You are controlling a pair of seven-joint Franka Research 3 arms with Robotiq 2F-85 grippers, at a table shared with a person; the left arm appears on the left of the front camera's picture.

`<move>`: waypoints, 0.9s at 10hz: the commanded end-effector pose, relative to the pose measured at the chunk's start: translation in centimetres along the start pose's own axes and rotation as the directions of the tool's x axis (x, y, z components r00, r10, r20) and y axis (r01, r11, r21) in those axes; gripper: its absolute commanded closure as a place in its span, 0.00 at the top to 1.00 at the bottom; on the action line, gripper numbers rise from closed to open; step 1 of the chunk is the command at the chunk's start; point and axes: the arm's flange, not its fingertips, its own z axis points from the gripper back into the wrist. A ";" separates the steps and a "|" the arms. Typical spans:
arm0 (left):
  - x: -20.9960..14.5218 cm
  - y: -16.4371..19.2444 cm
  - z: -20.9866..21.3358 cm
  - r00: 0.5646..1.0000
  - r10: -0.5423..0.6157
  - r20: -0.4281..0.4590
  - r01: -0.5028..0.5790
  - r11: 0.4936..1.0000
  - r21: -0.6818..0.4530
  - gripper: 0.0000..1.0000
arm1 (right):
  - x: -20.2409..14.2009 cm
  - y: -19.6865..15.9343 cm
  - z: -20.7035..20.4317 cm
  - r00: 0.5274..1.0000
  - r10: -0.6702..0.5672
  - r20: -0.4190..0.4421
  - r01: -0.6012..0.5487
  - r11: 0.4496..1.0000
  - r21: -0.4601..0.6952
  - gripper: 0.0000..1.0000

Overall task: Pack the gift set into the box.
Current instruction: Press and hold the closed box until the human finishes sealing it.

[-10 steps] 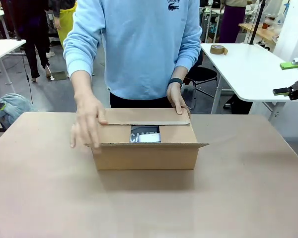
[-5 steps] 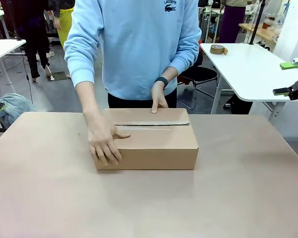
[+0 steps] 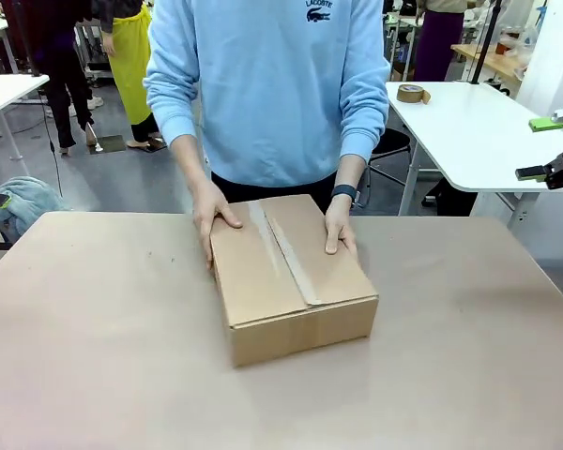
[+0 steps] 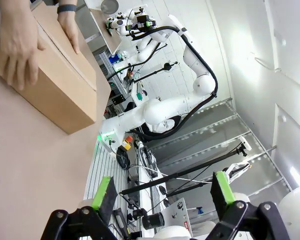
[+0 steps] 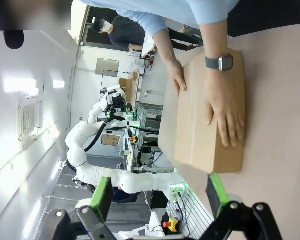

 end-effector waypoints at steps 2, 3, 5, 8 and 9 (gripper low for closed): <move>-0.3 -0.2 0.2 1.000 0.009 -0.011 -0.009 1.000 0.005 1.00 | 0.1 0.2 0.1 1.000 -0.003 -0.006 0.003 1.000 -0.002 1.00; -0.3 -0.2 0.2 1.000 0.009 -0.011 -0.009 1.000 0.005 1.00 | 0.1 0.2 0.1 1.000 -0.003 -0.006 0.003 1.000 -0.002 1.00; -0.3 -0.2 0.2 1.000 0.009 -0.011 -0.009 1.000 0.005 1.00 | 0.1 0.2 0.1 1.000 -0.003 -0.006 0.003 1.000 -0.002 1.00; 0.0 0.0 0.0 1.000 0.000 0.000 0.000 1.000 0.000 1.00 | 0.0 0.0 0.0 1.000 0.000 0.000 0.000 1.000 0.000 1.00; 1.8 0.2 -4.3 0.962 -0.074 -0.264 0.085 0.996 0.029 1.00 | 1.7 1.2 -3.1 0.991 0.097 -0.091 -0.100 0.995 -0.020 1.00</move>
